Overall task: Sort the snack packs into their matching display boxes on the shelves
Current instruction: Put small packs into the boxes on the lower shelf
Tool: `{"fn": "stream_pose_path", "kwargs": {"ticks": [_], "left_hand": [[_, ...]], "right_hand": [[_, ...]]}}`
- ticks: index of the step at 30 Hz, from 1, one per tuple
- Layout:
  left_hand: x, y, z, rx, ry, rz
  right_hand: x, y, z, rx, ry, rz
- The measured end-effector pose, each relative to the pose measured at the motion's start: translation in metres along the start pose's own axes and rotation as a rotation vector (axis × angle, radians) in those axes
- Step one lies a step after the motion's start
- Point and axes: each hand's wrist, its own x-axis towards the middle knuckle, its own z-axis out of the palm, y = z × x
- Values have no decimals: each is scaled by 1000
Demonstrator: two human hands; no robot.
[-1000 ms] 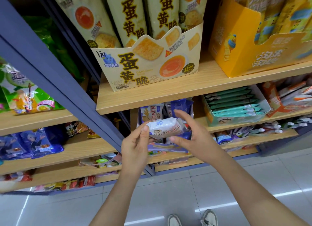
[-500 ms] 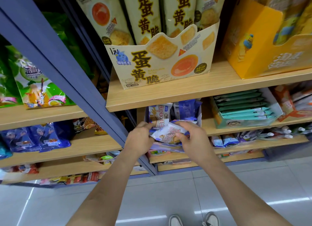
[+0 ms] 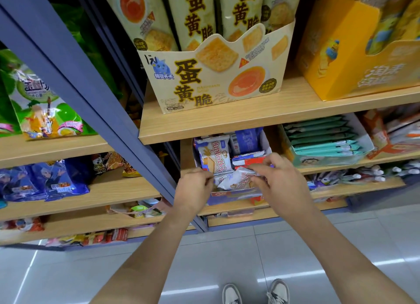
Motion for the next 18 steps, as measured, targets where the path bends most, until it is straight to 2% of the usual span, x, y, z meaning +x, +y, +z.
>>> {"fn": "stream_pose_path", "kwargs": {"ticks": [3,5,7,9,13,15,18], "left_hand": [[2,6,-4,130,2,-62],[4,10,-12,129,-31,-108],[3,15,-22,32,11,-150],[-1,26,-32,-183,36,-166],[-4,50,-43,-835,-315,-348],[-5,47,-45,-1134,-411,-454],[-9,35,-40,-1346,-464,-395]], "right_hand": [[-7,7,-7,258,128,133],[-7,8,-8,489,156,232],[-6,5,-6,598,187,185],[-4,1,-2,631,206,101],[4,-8,5,755,203,11],[9,-9,7,875,181,51],[14,-14,10,1101,105,177]]}}
